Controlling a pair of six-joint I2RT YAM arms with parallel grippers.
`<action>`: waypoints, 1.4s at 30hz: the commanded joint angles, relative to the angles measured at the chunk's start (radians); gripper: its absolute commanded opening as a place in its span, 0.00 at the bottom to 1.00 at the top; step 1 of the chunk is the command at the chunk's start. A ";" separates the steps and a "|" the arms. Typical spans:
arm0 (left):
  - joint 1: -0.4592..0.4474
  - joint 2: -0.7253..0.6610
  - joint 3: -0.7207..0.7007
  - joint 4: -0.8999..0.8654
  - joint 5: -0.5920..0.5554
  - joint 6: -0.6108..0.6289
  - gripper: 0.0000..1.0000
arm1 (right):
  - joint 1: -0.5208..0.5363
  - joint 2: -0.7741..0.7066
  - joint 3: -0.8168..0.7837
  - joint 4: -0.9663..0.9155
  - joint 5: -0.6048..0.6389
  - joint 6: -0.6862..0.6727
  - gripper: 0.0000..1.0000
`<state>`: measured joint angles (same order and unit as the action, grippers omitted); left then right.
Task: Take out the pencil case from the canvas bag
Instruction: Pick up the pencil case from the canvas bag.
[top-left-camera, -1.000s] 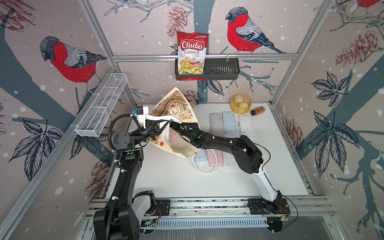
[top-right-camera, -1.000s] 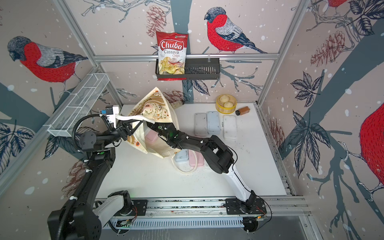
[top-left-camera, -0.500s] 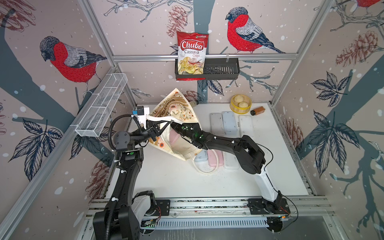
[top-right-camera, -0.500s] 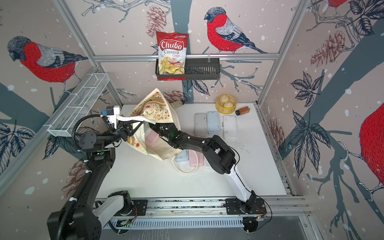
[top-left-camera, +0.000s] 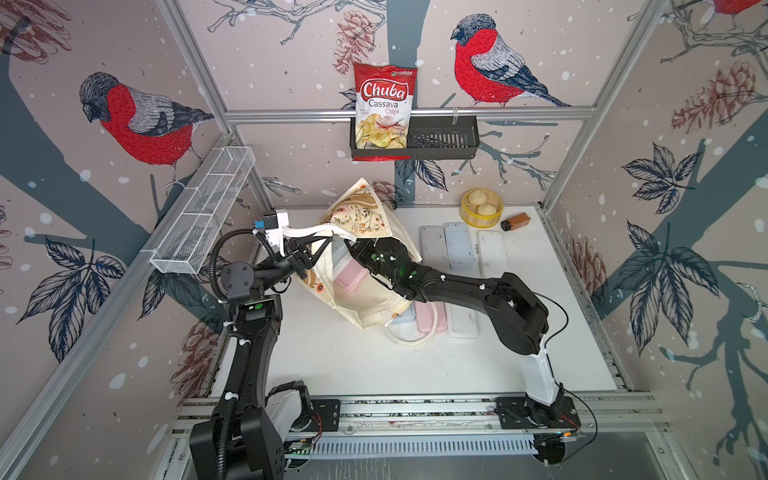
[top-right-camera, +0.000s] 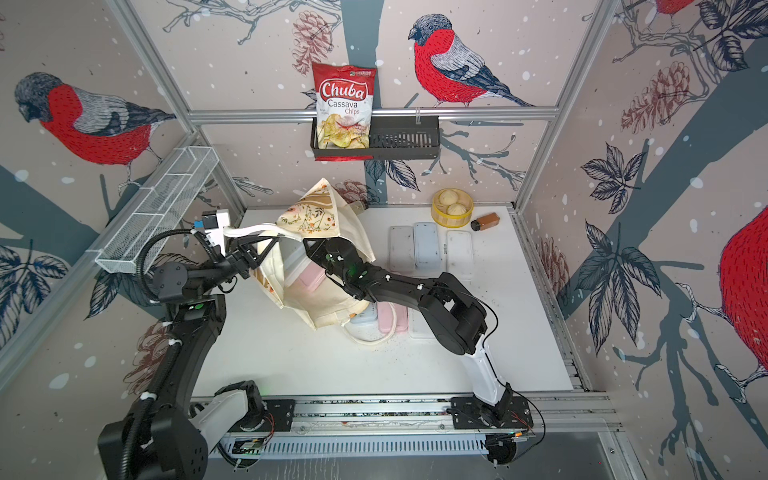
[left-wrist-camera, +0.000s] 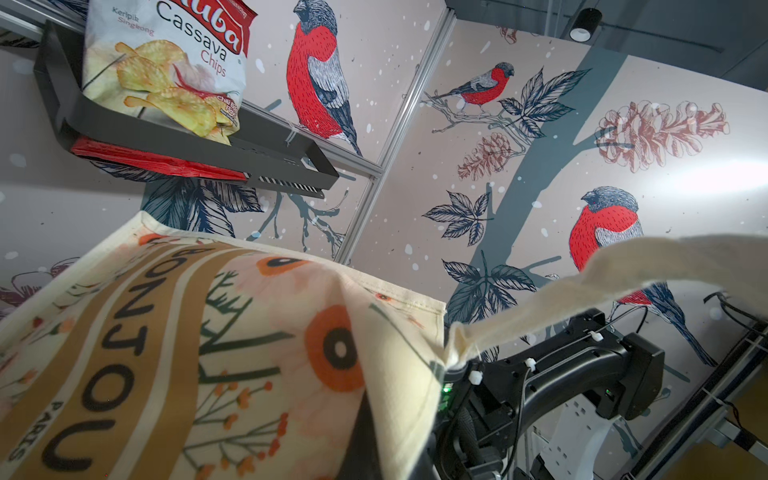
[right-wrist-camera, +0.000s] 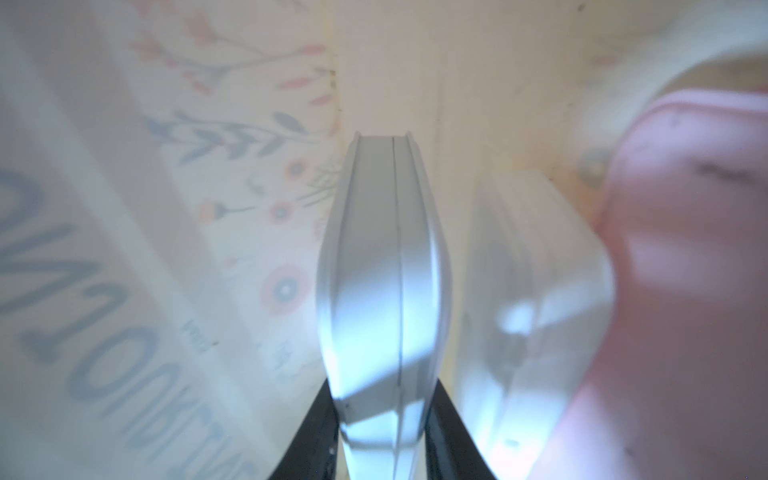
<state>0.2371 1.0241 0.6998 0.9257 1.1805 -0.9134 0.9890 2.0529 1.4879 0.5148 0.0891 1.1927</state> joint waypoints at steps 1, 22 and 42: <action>0.012 0.002 0.010 0.077 -0.047 -0.006 0.00 | 0.017 -0.042 -0.010 0.036 0.041 -0.065 0.27; 0.032 -0.016 0.040 -0.101 -0.117 0.067 0.00 | 0.181 -0.170 0.018 -0.238 0.271 -0.487 0.25; 0.050 -0.022 0.055 -0.186 -0.161 0.108 0.00 | 0.281 -0.379 -0.142 -0.241 0.416 -0.683 0.25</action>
<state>0.2829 1.0050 0.7391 0.6666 1.0397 -0.8131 1.2732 1.7153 1.3666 0.2382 0.4610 0.5255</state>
